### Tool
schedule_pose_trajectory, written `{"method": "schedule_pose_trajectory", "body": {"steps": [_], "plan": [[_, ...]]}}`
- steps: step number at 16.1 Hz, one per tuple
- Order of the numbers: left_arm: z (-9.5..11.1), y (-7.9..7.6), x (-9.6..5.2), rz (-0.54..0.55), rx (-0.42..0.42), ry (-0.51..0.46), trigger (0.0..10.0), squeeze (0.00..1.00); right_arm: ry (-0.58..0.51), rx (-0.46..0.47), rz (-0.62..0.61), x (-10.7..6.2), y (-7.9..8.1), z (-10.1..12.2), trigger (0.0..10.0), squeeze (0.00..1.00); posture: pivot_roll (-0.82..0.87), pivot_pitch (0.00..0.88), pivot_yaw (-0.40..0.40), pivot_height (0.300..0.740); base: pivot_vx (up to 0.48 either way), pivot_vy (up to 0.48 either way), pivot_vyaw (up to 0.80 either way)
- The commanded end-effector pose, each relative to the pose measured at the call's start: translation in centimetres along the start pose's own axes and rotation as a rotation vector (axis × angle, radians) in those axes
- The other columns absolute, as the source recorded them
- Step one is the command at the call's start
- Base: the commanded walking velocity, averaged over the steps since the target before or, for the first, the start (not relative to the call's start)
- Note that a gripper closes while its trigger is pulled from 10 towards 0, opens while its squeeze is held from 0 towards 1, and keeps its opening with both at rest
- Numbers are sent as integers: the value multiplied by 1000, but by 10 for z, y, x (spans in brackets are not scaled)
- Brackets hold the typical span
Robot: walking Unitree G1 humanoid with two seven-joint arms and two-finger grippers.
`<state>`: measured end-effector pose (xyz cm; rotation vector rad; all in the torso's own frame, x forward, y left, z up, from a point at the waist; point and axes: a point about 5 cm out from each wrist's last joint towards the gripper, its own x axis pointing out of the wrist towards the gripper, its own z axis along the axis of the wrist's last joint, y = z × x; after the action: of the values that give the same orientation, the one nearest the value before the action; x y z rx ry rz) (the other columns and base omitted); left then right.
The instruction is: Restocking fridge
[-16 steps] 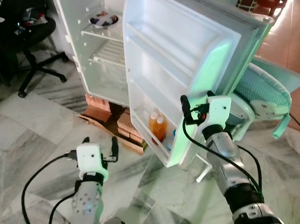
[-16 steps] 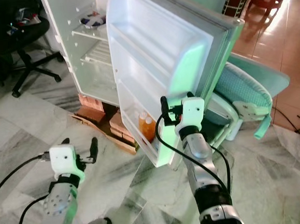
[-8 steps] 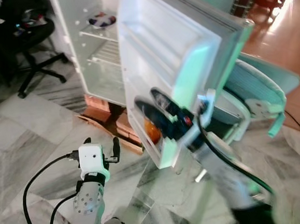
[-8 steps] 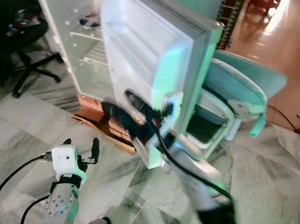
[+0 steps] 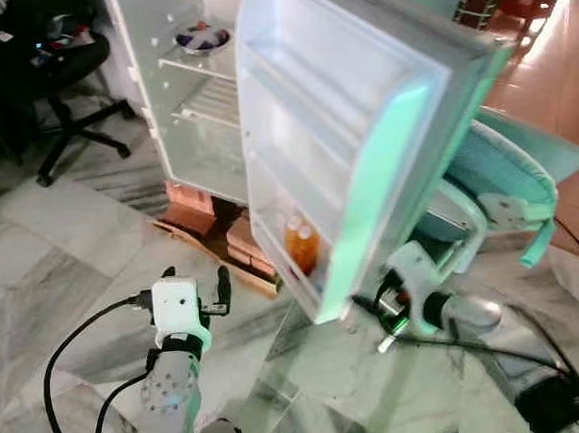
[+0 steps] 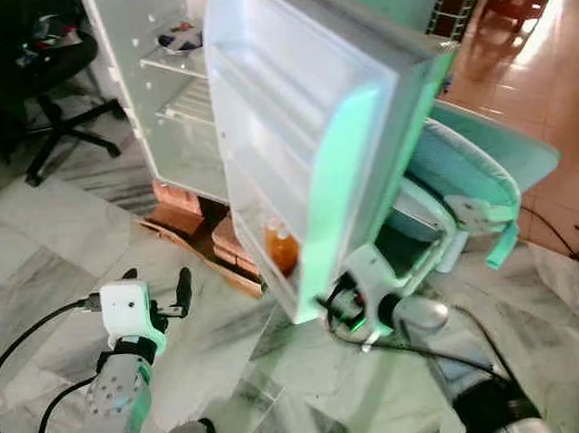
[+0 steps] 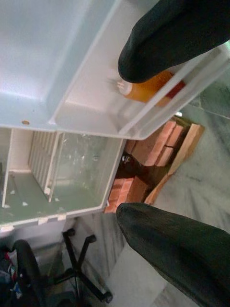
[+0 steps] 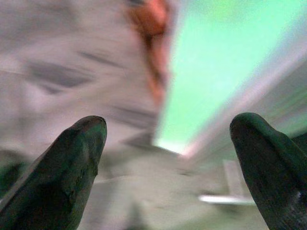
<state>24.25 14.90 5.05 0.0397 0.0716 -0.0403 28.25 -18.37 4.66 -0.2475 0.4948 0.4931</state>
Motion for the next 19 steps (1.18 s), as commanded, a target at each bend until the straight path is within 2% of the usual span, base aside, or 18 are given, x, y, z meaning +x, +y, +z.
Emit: {"method": "schedule_pose_trajectory", "body": {"steps": [1, 2, 3, 6, 8, 9, 10, 12, 13, 14, 15, 16, 18, 19], "plan": [[-3, 0, -1, -2, 9, 19, 10000, 0, 5, -2, -85, -2, -11, -3, 10000, 0, 157, 95, -52, 740, 0, 0, 0], [-3, 1, 0, 0, 13, 20, 10000, 0, -30, 25, -199, -2, -24, 3, 10000, 0, 159, 94, -51, 740, 0, 0, 0], [-3, 1, 0, 1, 16, 20, 10000, 0, -114, 48, -316, -2, -39, 18, 10000, 0, 158, 93, -49, 740, 0, 0, 0], [-2, 0, 0, -4, 23, 21, 10000, 0, -222, 134, -395, 4, -48, 37, 10000, 0, 157, 93, -49, 740, 0, 0, 0], [-2, 0, 1, -6, 24, 21, 10000, 0, -327, 207, -383, 7, -46, 53, 10000, 0, 159, 92, -49, 740, 0, 0, 0], [-3, 0, 1, -6, 25, 22, 10000, 0, -413, 268, -307, 9, -39, 65, 10000, 0, 159, 91, -50, 740, 0, 0, 0], [-3, 0, 1, -6, 25, 23, 10000, 0, -441, 285, -276, 10, -35, 69, 10000, 0, 161, 92, -51, 740, 0, 0, 0], [-3, 0, 1, -6, 25, 22, 10000, 0, -596, 372, -44, 7, -12, 89, 10000, 0, 161, 91, -51, 740, 0, 0, 0], [-3, 0, 0, -5, 24, 23, 10000, 0, -731, 453, 238, -6, 17, 111, 10000, 0, 161, 91, -51, 740, 0, 0, 0], [-4, 0, 0, -7, 24, 25, 10000, 0, -817, 510, 564, -29, 46, 127, 10000, 0, 159, 91, -52, 740, 0, 0, 0], [-4, 0, 0, -9, 24, 27, 10000, 0, -800, 478, 848, -55, 73, 127, 10000, 0, 158, 90, -53, 740, 0, 0, 0], [-4, 0, 1, -9, 25, 29, 10000, 0, -759, 463, 911, -60, 80, 121, 10000, 0, 157, 88, -55, 740, 0, 0, 0], [-5, -1, 1, -12, 24, 33, 10000, 0, -654, 436, 807, -44, 78, 95, 10000, 0, 152, 88, -57, 740, 0, 0, 0], [-6, -2, 1, -13, 21, 38, 10000, 0, -535, 397, 691, -31, 75, 64, 10000, 0, 154, 88, -57, 740, 0, 0, 0]]}}
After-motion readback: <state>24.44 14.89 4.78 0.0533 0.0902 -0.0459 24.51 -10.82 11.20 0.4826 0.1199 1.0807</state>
